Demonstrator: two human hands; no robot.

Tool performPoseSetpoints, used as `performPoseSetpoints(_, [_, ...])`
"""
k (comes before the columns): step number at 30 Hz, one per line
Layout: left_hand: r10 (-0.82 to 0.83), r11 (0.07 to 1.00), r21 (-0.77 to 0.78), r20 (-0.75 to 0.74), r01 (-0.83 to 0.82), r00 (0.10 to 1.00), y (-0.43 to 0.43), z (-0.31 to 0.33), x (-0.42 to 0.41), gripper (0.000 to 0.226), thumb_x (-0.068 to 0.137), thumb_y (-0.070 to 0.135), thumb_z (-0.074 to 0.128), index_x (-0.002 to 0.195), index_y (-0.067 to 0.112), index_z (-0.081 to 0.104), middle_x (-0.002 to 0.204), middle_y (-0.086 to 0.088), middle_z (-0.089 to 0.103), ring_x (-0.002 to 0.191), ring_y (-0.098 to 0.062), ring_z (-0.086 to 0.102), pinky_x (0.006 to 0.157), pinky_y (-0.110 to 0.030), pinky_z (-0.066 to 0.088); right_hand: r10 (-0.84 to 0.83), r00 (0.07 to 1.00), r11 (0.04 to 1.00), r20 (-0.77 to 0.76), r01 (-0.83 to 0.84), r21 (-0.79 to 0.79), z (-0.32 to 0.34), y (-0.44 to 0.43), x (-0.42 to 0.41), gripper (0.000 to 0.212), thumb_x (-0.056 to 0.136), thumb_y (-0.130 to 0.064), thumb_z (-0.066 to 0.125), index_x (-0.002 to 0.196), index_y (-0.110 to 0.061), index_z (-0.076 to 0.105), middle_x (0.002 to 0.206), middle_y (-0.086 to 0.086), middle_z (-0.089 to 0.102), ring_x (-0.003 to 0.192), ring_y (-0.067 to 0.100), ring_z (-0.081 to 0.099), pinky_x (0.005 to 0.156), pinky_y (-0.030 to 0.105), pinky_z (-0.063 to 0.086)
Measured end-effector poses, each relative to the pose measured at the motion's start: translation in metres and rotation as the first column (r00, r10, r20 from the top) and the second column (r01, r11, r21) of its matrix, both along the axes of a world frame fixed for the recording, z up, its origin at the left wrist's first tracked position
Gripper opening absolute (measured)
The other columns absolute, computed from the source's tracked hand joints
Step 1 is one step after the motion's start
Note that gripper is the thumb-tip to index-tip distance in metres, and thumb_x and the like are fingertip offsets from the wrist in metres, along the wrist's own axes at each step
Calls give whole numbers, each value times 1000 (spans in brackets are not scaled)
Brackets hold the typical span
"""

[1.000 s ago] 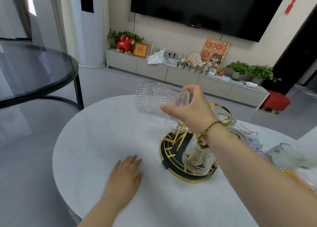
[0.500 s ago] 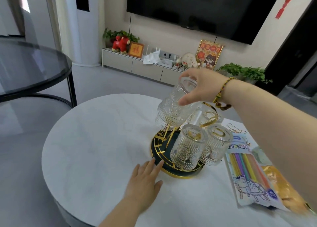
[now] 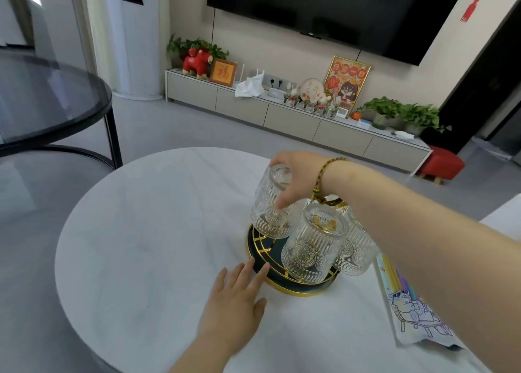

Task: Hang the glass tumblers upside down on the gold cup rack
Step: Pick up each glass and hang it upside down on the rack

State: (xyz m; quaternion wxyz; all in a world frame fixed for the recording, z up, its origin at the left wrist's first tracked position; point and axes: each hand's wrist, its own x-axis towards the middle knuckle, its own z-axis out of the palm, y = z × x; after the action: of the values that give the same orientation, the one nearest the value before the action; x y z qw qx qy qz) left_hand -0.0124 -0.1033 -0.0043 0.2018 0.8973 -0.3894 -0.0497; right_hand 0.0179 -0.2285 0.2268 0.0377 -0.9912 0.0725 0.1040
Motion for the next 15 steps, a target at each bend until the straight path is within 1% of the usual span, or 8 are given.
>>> performPoseSetpoints(7, [-2,1000,2,7,2,1000,0,0,0,56,93,42,25,138,39,-8,156,4,1,141,-13,2,117,-36,-4,-8,999,1000,-47,8,14,-24,-1,3,80,66,-34,72,131,-16,30,136,7,43,122,27,41,98,37,38])
performPoseSetpoints(10, [4,1000,1,7,-4,1000,0,-1,0,56,93,42,25,138,39,-9,156,5,0,141,-12,3,117,-36,-4,-8,1000,1000,-28,9,29,-30,-3,4,81,67,-33,72,133,-16,27,138,8,42,124,28,38,98,37,37])
performPoseSetpoints(13, [5,1000,6,-1,-5,1000,0,-1,0,56,93,43,25,138,39,-8,156,5,0,141,-12,3,117,-36,-3,-6,999,1000,-32,7,15,-35,-5,3,84,69,-32,70,136,-15,21,142,9,35,129,28,30,103,39,33])
performPoseSetpoints(15, [6,1000,-5,-9,-6,1000,0,0,2,55,93,43,26,138,39,-6,156,5,1,141,-12,4,117,-36,-2,-11,1000,999,-21,11,40,-37,-5,-1,86,71,-31,69,137,-14,16,146,9,28,133,28,25,106,39,29])
